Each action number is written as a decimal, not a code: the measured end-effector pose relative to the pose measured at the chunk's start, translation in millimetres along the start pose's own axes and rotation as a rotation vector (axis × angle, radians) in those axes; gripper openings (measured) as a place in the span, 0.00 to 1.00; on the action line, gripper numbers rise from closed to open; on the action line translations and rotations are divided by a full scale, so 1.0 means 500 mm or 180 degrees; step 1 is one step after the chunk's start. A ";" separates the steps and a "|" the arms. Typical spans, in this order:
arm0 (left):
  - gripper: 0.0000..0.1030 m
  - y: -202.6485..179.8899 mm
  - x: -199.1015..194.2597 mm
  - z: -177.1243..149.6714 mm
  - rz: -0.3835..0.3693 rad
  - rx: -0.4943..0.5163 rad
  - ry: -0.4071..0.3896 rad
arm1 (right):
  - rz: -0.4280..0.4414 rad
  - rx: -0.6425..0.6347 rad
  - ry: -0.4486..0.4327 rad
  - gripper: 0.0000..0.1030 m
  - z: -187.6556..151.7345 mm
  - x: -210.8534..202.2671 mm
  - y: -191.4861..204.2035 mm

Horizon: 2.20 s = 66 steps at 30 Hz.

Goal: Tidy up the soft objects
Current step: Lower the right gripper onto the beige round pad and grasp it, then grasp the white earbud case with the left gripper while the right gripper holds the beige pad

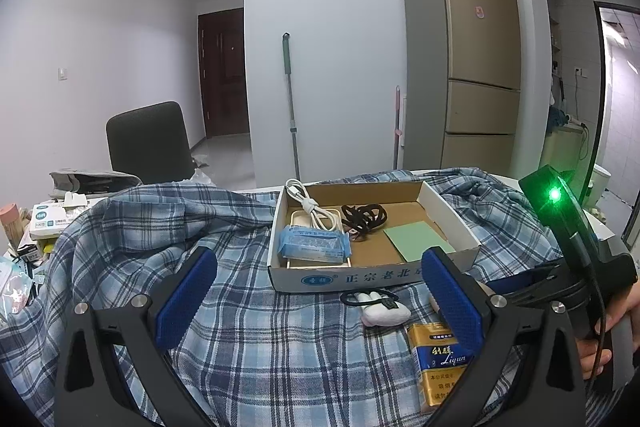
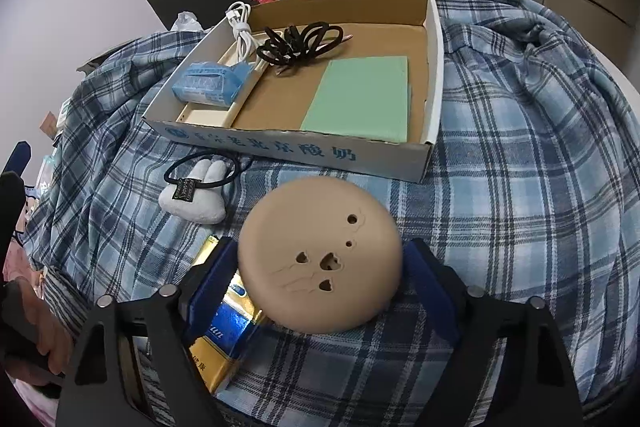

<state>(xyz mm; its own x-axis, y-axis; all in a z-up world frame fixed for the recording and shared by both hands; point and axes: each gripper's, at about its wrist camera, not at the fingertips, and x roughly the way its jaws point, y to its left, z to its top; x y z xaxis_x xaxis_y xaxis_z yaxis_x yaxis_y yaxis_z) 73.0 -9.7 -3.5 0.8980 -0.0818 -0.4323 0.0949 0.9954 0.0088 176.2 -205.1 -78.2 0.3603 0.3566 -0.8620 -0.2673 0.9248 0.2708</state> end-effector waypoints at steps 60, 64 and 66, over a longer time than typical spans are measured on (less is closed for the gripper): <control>0.36 -0.070 0.006 -0.011 -0.0413 0.0441 -0.0091 | -0.0791 -0.0593 -0.1556 0.73 -0.115 -0.191 0.038; 0.36 -0.074 -0.022 -0.009 -0.0396 0.0485 -0.0309 | -0.0839 -0.0747 -0.1723 0.73 -0.126 -0.204 0.061; 0.36 -0.072 -0.034 -0.007 -0.0400 0.0475 -0.0390 | -0.0859 -0.0777 -0.1780 0.73 -0.128 -0.209 0.066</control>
<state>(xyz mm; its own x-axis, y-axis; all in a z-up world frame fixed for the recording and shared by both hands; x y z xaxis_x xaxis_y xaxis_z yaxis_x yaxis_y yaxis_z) 52.9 -43.9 0.5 0.9197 -0.2190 -0.3258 0.2636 0.9595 0.0991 72.5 -220.2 -6.5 0.8346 0.1928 -0.5161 -0.2737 0.9581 -0.0848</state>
